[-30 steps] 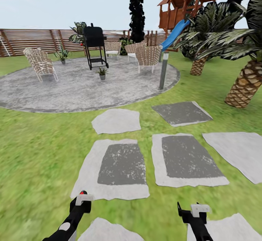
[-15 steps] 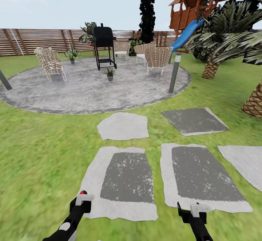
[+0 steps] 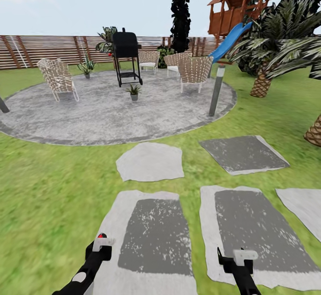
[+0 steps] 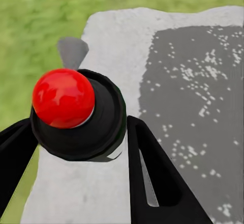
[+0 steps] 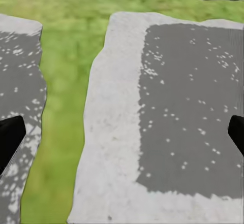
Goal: Pick up the pesticide atomizer in the garden and spray insectifuge to fully cover both potted plants in the garden.
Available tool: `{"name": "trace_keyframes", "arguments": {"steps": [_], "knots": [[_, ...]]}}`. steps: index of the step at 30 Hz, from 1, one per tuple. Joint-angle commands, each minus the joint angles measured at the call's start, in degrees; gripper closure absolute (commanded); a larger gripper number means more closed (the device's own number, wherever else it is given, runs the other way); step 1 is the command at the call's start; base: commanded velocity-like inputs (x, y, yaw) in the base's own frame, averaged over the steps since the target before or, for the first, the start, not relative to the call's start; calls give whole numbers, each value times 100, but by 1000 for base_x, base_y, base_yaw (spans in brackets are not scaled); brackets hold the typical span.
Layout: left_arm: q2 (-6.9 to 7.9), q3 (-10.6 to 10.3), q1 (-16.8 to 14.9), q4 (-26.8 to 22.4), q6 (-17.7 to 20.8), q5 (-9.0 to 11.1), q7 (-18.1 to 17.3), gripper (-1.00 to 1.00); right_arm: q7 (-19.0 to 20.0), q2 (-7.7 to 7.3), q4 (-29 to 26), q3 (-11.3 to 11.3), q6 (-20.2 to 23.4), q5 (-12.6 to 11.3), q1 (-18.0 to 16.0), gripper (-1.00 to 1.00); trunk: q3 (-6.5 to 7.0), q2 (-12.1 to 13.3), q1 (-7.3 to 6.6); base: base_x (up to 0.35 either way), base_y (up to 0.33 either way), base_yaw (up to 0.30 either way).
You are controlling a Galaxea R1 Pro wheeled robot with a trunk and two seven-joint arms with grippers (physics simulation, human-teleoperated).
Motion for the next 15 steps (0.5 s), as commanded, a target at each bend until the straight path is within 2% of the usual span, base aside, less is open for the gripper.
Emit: {"name": "trace_keyframes", "arguments": {"steps": [1,15], "knots": [[1,2,-3,4,-19,-15,-2,100,-17,0,3,4,-14,4,-3,-100,-5,-2,2,339,0,0],[1,2,-3,11,-19,-17,0,100,-13,0,16,4,-16,10,-3,-100,-5,-2,2,339,0,0]]}}
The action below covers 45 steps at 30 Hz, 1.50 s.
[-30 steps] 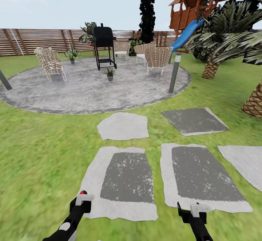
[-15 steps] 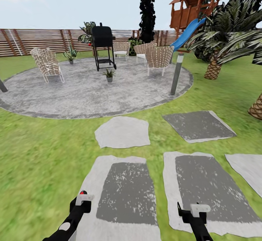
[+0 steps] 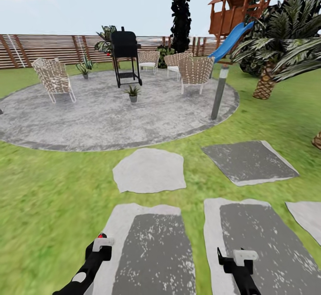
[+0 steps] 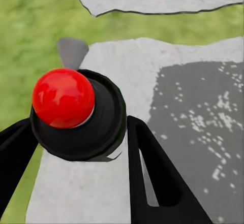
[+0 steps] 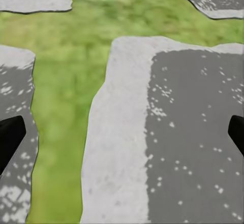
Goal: Pick up the pesticide atomizer in the garden and spray insectifuge to fully cover both potted plants in the garden.
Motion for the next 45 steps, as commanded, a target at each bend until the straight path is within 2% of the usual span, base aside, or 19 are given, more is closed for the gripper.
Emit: {"name": "trace_keyframes", "arguments": {"steps": [1,9,45], "knots": [[1,2,-3,4,-19,-13,2,100,-16,0,10,4,-17,6,-3,-100,-5,-1,3,339,0,0],[1,2,-3,-4,-19,-12,-3,100,-4,0,162,12,-20,16,-3,-100,-5,-1,3,339,0,0],[1,2,-3,-20,-19,-17,-7,100,-4,0,167,13,-20,16,-3,-100,-5,-1,3,339,0,0]]}}
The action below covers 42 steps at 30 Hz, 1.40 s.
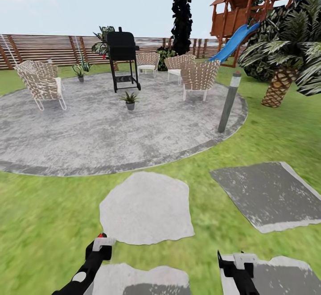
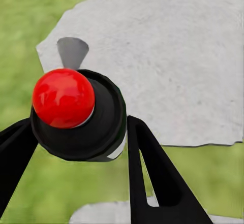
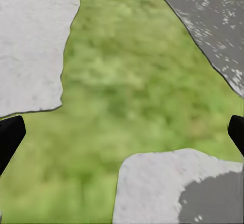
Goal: Pick up the pesticide atomizer in the garden and spray insectifuge to fully cover both potted plants in the garden.
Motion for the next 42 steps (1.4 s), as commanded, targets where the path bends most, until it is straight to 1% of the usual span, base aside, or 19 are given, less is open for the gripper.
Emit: {"name": "trace_keyframes", "arguments": {"steps": [1,42], "knots": [[1,2,-3,4,-19,-14,-2,100,-19,0,3,5,-15,6,-3,-100,-5,-1,2,339,0,0],[8,2,-3,-3,-19,-14,-5,100,-24,0,3,9,-15,-3,-3,-100,-5,-1,2,339,0,0]]}}
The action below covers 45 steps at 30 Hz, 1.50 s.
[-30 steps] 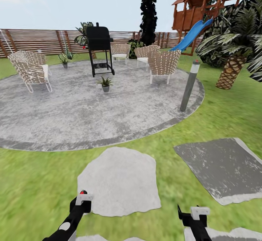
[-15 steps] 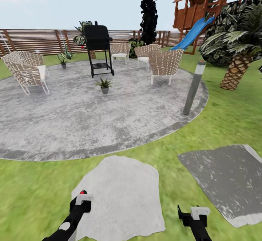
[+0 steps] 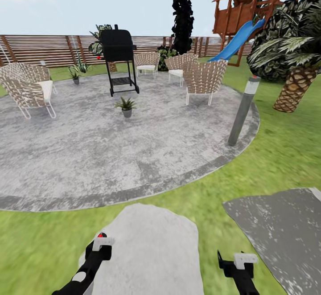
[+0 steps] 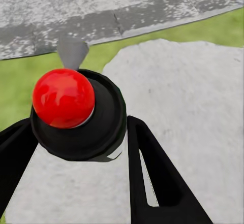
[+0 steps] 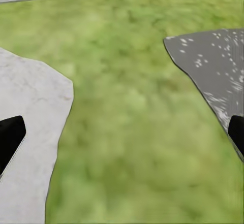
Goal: Pick up the pesticide atomizer in the garden and spray insectifuge to fully cover both potted plants in the garden.
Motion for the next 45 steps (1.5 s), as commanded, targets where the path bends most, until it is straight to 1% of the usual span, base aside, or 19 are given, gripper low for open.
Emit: {"name": "trace_keyframes", "arguments": {"steps": [1,45], "knots": [[1,2,-3,3,-19,-14,-1,100,-20,-1,3,4,-15,5,-3,-100,-5,-1,2,339,0,0],[3,2,-3,19,-19,-14,-1,100,-22,-1,3,8,-15,5,-3,-100,-5,-1,2,339,0,0]]}}
